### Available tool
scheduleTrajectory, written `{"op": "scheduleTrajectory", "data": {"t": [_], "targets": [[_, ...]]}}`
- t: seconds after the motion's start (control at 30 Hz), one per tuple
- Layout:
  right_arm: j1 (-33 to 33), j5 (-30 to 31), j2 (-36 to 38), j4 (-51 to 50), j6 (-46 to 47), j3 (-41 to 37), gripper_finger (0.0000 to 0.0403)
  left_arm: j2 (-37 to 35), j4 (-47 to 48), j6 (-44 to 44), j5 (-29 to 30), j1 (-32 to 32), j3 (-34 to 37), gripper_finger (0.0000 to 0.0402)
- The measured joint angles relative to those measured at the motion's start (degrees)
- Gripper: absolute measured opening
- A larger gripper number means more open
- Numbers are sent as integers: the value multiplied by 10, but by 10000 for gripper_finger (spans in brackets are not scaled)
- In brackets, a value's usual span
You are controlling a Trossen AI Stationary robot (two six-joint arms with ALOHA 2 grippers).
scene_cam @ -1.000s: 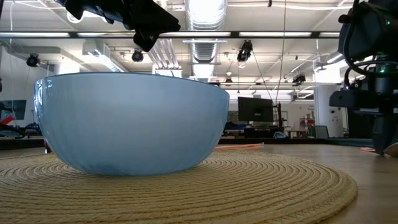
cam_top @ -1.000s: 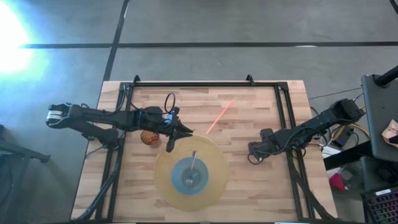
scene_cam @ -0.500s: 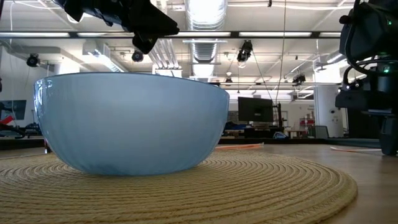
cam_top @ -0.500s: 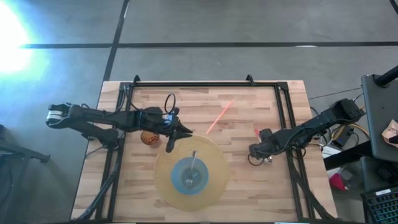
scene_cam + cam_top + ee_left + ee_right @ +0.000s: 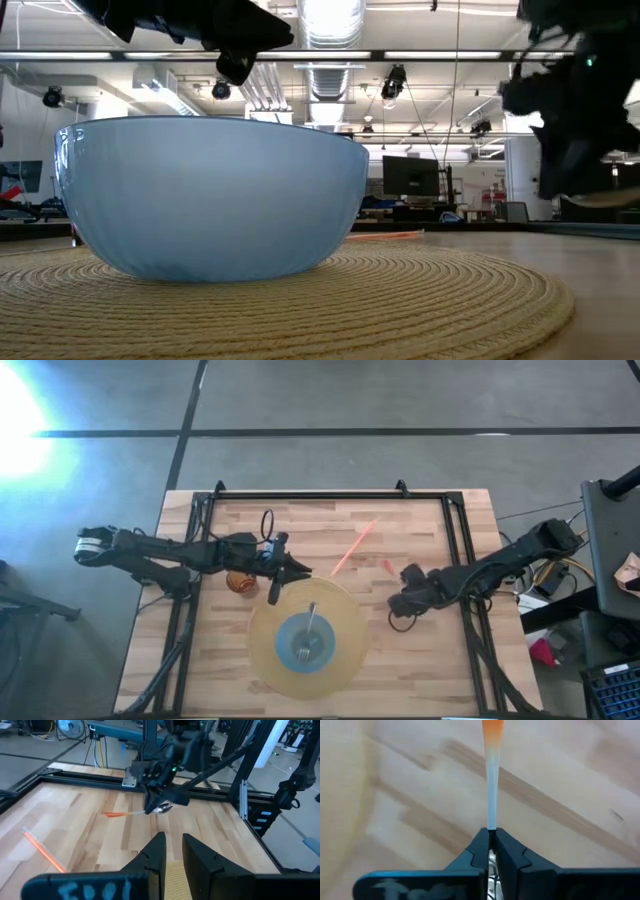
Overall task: Pick & Place Utensil
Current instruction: Put the orange spoon into the blue bowl on the brown mat
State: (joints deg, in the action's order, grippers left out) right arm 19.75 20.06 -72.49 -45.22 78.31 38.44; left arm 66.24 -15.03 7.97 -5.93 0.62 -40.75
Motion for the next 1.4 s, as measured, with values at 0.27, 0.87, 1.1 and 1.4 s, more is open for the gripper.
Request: {"op": "scheduleTrajectory", "data": {"t": [0.27,0.87,1.1,1.4], "targets": [[37,95,0,73,-86,65,13,0,-8,7,0,-1,11,55],[55,237,-20,383,-346,72,13,0,-47,44,-2,-8,36,55],[55,237,-72,492,-416,72,13,0,-47,37,-2,-11,36,55],[55,250,-132,635,-427,72,13,0,-47,26,-1,-10,36,55]]}}
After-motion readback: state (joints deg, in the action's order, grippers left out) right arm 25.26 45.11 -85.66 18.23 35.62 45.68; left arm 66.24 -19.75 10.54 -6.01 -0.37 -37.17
